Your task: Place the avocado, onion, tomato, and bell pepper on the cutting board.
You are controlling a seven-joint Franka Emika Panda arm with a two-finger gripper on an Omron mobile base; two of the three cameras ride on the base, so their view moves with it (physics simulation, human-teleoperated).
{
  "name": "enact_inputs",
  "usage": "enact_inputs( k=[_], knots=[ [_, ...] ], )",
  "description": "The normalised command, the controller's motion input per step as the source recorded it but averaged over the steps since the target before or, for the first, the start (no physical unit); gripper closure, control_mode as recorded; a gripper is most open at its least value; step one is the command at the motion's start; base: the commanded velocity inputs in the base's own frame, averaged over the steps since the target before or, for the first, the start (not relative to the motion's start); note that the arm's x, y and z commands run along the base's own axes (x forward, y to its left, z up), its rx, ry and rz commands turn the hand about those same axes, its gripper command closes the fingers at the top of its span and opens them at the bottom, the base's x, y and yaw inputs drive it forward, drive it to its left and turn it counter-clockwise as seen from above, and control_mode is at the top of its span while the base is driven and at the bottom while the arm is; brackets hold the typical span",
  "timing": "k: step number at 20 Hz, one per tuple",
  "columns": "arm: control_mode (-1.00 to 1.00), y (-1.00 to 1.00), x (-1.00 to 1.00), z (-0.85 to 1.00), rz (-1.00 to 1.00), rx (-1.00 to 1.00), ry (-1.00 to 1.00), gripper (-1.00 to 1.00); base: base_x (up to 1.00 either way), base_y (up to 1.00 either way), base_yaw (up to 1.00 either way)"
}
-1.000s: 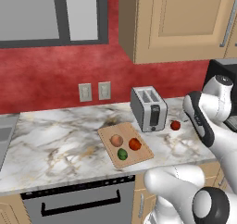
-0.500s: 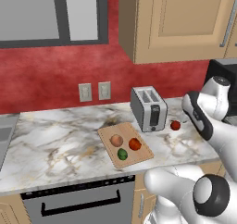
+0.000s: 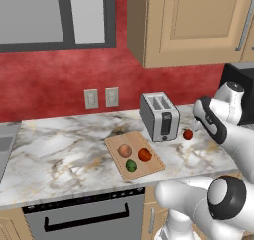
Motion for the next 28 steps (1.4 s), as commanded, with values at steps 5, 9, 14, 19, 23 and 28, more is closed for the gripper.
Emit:
enact_inputs(
  k=[5, 9, 14, 19, 23, 28],
  knots=[
    [-1.0, 0.0, 0.3, -0.16, 0.04, 0.0, 0.0, -1.0, 0.0, 0.0, 0.0],
    [-1.0, -0.03, 0.24, -0.14, 0.04, 0.0, 0.0, -1.0, 0.0, 0.0, 0.0],
    [-1.0, -0.04, 0.22, -0.15, 0.03, 0.0, 0.01, -1.0, 0.0, 0.0, 0.0],
    [-1.0, -0.08, 0.2, -0.16, 0.02, 0.0, 0.04, -1.0, 0.0, 0.0, 0.0],
    [-1.0, -0.06, 0.21, -0.16, 0.02, 0.0, 0.06, -1.0, 0.0, 0.0, 0.0],
    [-1.0, -0.04, 0.23, -0.14, 0.03, 0.0, 0.04, -1.0, 0.0, 0.0, 0.0]
  ],
)
